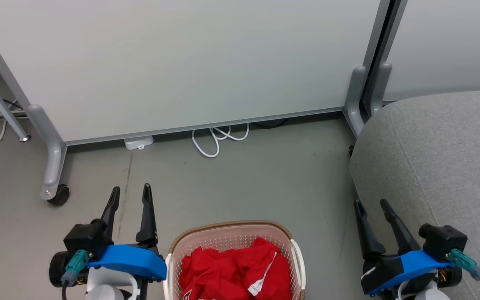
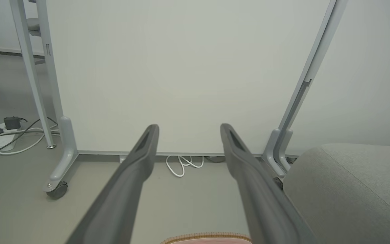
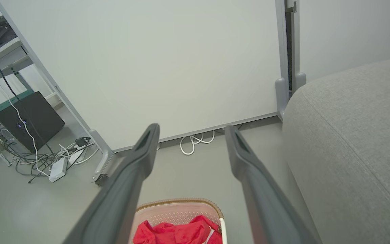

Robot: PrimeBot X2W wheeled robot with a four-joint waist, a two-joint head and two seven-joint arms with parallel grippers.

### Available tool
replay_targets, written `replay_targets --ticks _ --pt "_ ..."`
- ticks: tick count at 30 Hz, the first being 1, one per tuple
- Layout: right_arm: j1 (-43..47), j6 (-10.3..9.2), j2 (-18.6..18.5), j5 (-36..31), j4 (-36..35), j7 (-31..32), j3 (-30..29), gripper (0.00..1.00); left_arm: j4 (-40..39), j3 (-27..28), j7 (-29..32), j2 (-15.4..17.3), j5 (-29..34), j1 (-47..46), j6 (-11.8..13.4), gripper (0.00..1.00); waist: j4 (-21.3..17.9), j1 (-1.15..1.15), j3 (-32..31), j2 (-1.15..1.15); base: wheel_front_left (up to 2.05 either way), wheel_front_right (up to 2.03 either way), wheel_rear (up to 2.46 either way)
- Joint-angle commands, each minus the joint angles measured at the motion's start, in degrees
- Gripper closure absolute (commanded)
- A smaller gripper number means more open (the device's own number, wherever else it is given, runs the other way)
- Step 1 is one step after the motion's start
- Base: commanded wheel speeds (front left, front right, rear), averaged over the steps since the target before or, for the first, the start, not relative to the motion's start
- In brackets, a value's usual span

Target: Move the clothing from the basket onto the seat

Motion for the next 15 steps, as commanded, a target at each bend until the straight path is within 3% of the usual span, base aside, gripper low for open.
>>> replay_targets --ticks 1,15 --pt "-1.4 0.12 -0.5 -1.2 -0.1 -0.6 0.2 0.00 -0.1 -0.4 -0.5 0.4 1.3 -1.1 0.3 0.00 0.0 0.00 0.0 0.00 0.00 0.00 0.00" --pt "-1.5 0.13 -0.5 -8.0 1.0 -2.3 1.2 0.00 1.5 -1.3 -2.2 0.7 7.6 -1.5 -0.4 0.00 0.0 0.00 -0.1 0.00 0.00 0.00 0.00"
